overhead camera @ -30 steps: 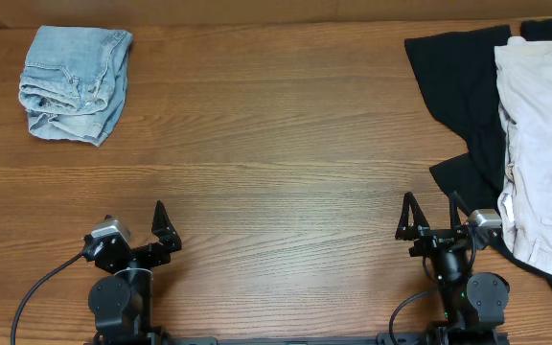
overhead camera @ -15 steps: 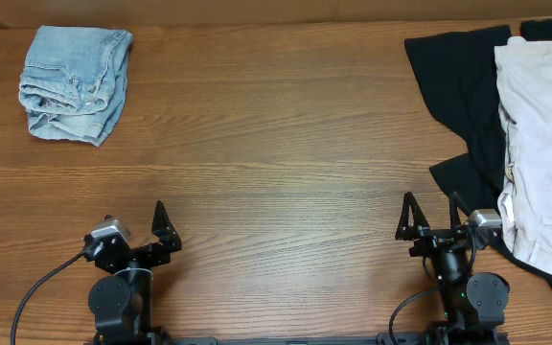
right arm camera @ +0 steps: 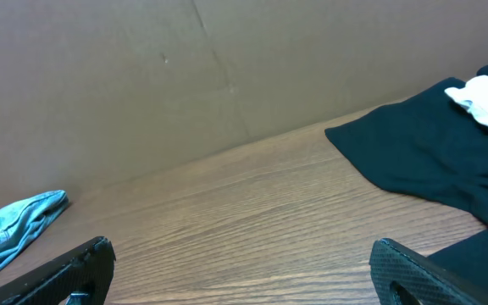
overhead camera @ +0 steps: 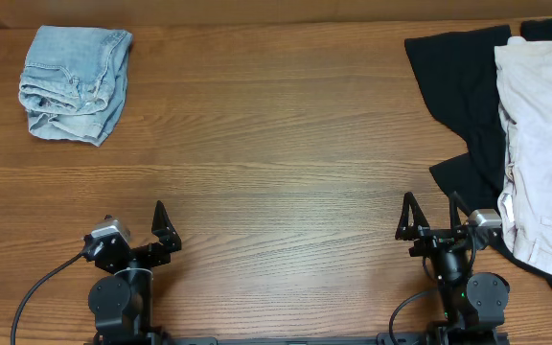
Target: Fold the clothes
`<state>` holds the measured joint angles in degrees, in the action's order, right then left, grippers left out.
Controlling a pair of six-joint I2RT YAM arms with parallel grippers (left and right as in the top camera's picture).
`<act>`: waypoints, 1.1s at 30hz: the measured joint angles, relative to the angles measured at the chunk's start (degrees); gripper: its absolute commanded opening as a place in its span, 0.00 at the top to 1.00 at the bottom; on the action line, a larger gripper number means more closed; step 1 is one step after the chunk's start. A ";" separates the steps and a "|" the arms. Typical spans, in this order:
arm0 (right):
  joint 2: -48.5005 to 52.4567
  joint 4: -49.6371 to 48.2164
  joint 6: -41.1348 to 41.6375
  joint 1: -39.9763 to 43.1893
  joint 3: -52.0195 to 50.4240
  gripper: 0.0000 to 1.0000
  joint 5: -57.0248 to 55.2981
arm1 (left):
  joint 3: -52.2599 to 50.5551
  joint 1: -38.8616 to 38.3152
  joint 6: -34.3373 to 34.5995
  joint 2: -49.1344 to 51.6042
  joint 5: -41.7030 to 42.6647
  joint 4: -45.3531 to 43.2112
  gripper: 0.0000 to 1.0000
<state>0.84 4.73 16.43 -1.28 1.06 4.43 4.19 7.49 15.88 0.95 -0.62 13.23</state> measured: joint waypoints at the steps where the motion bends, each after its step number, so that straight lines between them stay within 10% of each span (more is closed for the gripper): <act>1: 0.00 -0.02 0.00 0.00 0.00 0.00 0.00 | 0.00 0.00 0.00 0.00 0.00 0.00 0.00; 33: 1.90 -2.05 -3.30 0.00 6.95 0.00 1.79 | 5.68 0.00 -6.05 5.68 7.30 -5.90 0.00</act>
<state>2.74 2.68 13.13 -1.28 8.01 6.22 9.87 7.49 9.82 6.63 6.68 7.33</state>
